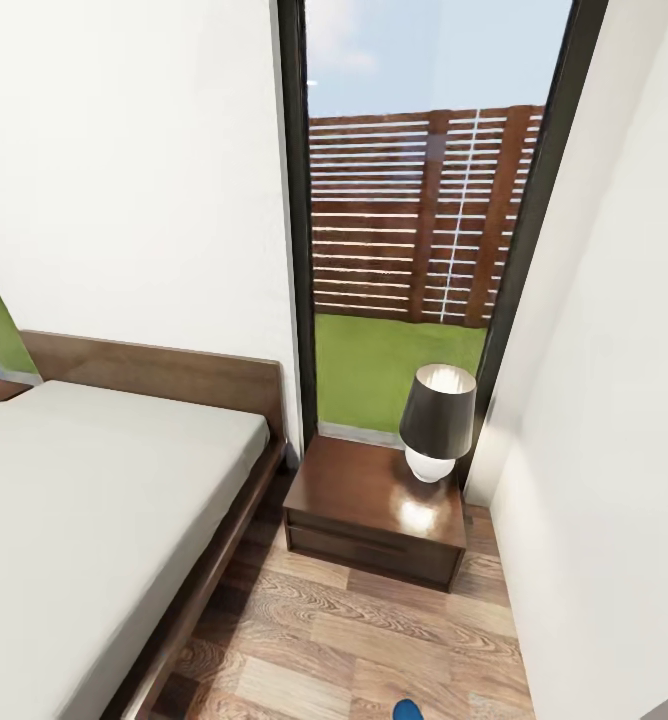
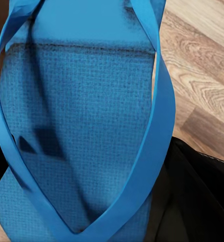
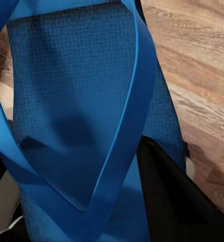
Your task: In the bedroom, move the book from the bed onto either nightstand, and place the two sandals side by side next to the bed.
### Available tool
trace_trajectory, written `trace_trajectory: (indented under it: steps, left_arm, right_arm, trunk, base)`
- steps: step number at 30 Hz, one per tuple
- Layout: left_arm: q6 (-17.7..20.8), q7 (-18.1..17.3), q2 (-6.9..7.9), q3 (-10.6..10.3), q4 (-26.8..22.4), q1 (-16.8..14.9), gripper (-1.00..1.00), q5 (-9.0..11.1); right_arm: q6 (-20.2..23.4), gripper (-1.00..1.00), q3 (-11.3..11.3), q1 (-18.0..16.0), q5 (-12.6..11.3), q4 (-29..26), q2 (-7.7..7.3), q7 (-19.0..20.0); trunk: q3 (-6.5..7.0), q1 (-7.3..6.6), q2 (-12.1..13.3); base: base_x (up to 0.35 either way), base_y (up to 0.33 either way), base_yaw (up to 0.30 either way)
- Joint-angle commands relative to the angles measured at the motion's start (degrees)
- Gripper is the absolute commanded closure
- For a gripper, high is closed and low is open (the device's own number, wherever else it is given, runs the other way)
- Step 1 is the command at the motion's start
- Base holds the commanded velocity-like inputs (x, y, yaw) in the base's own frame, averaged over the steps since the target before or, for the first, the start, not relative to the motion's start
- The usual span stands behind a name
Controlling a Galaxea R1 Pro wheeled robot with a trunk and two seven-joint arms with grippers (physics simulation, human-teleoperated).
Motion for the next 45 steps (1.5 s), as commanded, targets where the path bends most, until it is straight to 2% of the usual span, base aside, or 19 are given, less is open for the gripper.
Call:
trace_trajectory:
  steps: [1, 12, 19, 45]
  left_arm:
    - [-0.19, 0.17, -0.02, -0.16, 0.03, -0.04, 1.0, 0.28]
    - [-0.2, 0.15, -0.02, -0.21, 0.04, -0.03, 1.0, 0.28]
    - [-0.2, 0.17, -0.27, -1.55, 0.03, -0.04, 1.0, 0.28]
    - [-0.2, 0.24, -0.43, -2.16, 0.03, -0.03, 1.0, 0.28]
  right_arm:
    - [0.35, 1.0, -0.52, -0.02, 0.23, 0.24, -0.01, 0.32]
    - [-1.45, 1.0, -1.11, -0.01, 0.26, 2.37, -0.13, 0.23]
    - [-1.62, 1.0, -1.26, 0.0, 0.27, 2.52, -0.08, 0.1]
    - [-1.65, 1.0, -1.2, 0.07, 0.3, 2.72, 0.11, -0.04]
  trunk:
    - [-0.12, 0.03, -0.12]
    - [-0.12, 0.03, -0.12]
    - [-0.12, 0.03, -0.12]
    - [-0.12, 0.03, -0.12]
  base:
    - [0.0, 0.0, 0.0]
    - [0.0, -0.002, 0.0]
    - [-0.072, -0.136, 0.035]
    - [-0.013, -0.086, 0.237]
